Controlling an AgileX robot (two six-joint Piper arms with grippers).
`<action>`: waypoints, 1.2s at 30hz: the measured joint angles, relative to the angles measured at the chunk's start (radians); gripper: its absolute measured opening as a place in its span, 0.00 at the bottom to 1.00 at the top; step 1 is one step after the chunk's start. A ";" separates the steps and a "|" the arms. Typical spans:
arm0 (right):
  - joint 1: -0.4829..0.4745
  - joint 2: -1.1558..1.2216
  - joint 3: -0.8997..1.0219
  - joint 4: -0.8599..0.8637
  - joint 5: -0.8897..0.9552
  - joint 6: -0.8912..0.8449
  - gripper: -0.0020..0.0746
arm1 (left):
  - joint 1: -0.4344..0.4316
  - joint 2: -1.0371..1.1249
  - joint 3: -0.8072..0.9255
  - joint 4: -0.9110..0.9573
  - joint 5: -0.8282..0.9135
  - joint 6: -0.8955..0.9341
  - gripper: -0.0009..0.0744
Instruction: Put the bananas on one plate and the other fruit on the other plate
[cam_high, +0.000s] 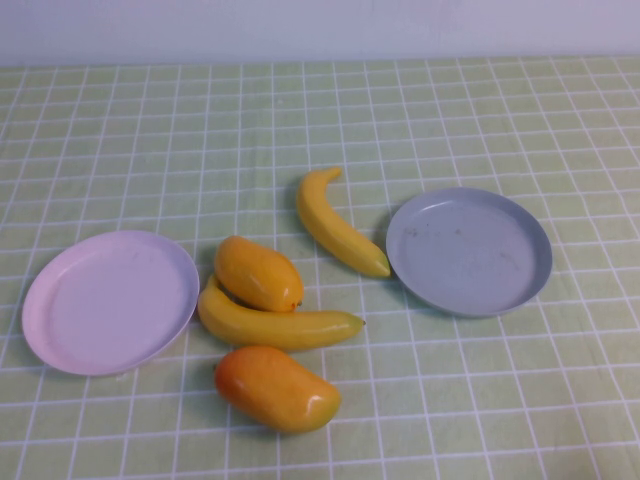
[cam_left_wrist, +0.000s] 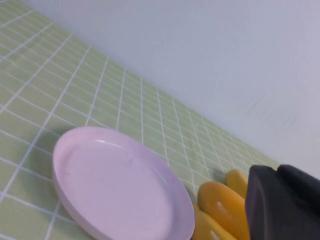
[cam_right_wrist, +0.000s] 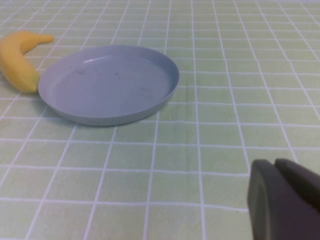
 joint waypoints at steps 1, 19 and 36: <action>0.000 0.000 0.000 0.000 0.000 0.000 0.00 | 0.000 0.000 -0.005 -0.007 0.009 0.000 0.01; 0.000 0.000 0.000 0.000 0.000 0.000 0.00 | 0.000 0.758 -0.670 -0.007 0.760 0.556 0.01; 0.000 0.000 0.000 0.000 0.000 0.000 0.00 | -0.295 1.233 -0.926 0.017 0.901 1.248 0.01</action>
